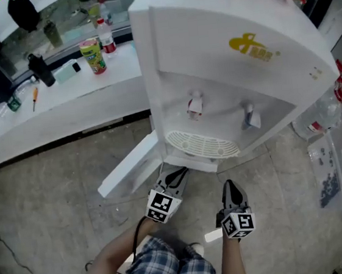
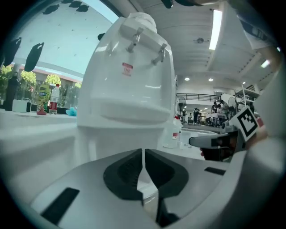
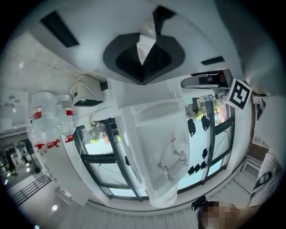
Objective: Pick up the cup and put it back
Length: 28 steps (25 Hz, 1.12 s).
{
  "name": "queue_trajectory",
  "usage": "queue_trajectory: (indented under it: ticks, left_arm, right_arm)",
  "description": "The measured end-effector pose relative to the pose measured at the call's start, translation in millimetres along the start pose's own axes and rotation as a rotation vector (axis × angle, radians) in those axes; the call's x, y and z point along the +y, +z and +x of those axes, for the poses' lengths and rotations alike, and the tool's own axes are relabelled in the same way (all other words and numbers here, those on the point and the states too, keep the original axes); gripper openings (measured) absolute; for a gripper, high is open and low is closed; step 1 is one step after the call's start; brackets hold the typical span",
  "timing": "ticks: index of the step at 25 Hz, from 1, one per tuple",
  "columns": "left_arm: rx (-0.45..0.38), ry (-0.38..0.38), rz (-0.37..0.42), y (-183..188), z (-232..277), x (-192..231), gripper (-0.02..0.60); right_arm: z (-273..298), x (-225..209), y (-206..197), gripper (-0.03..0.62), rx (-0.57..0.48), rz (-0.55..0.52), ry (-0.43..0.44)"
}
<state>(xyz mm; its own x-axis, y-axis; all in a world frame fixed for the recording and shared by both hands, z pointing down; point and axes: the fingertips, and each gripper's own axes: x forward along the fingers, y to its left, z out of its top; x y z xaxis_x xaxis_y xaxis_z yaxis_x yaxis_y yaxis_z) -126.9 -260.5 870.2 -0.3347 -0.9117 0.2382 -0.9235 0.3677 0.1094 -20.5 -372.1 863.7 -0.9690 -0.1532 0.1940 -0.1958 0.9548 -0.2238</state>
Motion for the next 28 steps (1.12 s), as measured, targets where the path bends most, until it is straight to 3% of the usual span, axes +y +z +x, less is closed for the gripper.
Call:
queue_trajectory:
  ticks: [4,8,17,21,28]
  left_arm:
    - [0.016,-0.002,-0.026,73,-49,-11,0.026]
    - [0.002,-0.025,-0.005,170,-92,-23,0.025]
    - [-0.024,0.028,-0.042,374,-185,-29,0.025]
    - [-0.058,0.047,0.009,462,-218,-38,0.025]
    - [-0.124,0.065,0.054,579,-256,-58,0.025]
  right_arm:
    - [-32,30,76,0.017,0.001,-0.003,-0.030]
    - [-62,52,164,0.017,0.010,-0.040,-0.081]
    - [-133,99,387,0.017,-0.030,-0.050,-0.108]
    - [-164,105,487,0.017,-0.100,-0.075,-0.108]
    - [-217,126,598,0.017,-0.196,-0.098,-0.096]
